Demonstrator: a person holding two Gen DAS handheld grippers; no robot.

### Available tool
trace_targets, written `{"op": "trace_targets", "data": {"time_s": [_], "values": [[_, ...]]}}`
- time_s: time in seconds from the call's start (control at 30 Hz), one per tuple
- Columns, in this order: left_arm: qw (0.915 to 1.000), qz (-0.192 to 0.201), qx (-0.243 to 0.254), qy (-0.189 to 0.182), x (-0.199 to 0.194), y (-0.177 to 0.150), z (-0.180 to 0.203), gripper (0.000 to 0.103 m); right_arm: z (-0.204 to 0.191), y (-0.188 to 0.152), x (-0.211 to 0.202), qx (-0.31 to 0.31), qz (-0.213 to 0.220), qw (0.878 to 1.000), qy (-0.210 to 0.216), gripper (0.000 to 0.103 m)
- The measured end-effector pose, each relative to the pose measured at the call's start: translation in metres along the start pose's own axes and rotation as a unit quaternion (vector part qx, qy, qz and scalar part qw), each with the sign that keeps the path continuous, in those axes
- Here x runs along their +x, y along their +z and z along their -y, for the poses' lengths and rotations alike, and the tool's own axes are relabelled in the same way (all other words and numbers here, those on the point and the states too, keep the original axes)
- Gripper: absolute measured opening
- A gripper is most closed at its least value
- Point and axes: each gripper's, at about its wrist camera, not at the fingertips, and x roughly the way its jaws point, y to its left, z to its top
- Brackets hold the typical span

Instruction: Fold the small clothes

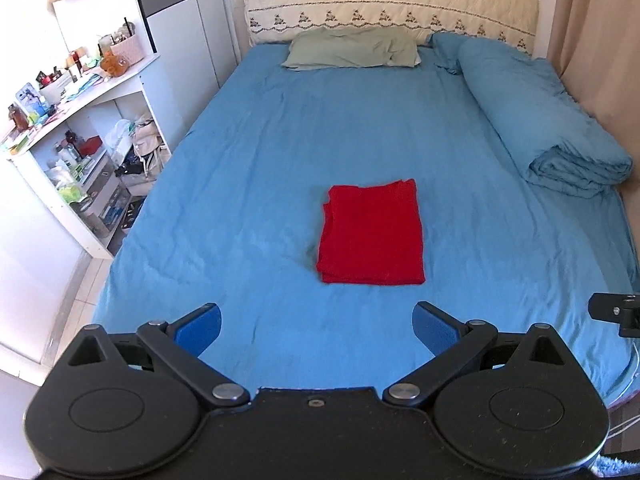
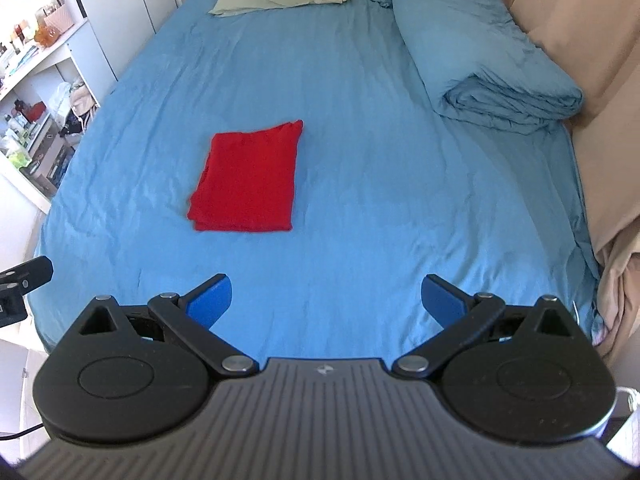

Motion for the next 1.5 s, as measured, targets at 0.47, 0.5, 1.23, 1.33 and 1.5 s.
{"op": "trace_targets", "data": {"time_s": [0.47, 0.5, 1.23, 1.33, 1.5], "values": [[0.9999, 0.005, -0.004, 0.013, -0.01, -0.01, -0.001, 0.103, 0.006, -0.013, -0.016, 0.009, 0.003, 1.0, -0.007, 0.103], [0.9999, 0.006, -0.005, 0.012, -0.01, -0.01, -0.001, 0.103, 0.006, -0.013, -0.016, 0.01, 0.004, 1.0, -0.007, 0.103], [0.9997, 0.017, 0.008, 0.012, -0.015, -0.01, 0.001, 0.103, 0.007, -0.012, -0.02, 0.008, 0.01, 1.0, -0.01, 0.103], [0.9997, 0.018, 0.008, 0.011, -0.014, -0.009, 0.002, 0.103, 0.008, -0.012, -0.02, 0.008, 0.011, 1.0, -0.009, 0.103], [0.9997, 0.021, 0.008, 0.011, -0.014, -0.008, 0.002, 0.103, 0.009, -0.011, -0.02, 0.008, 0.013, 1.0, -0.008, 0.103]]}}
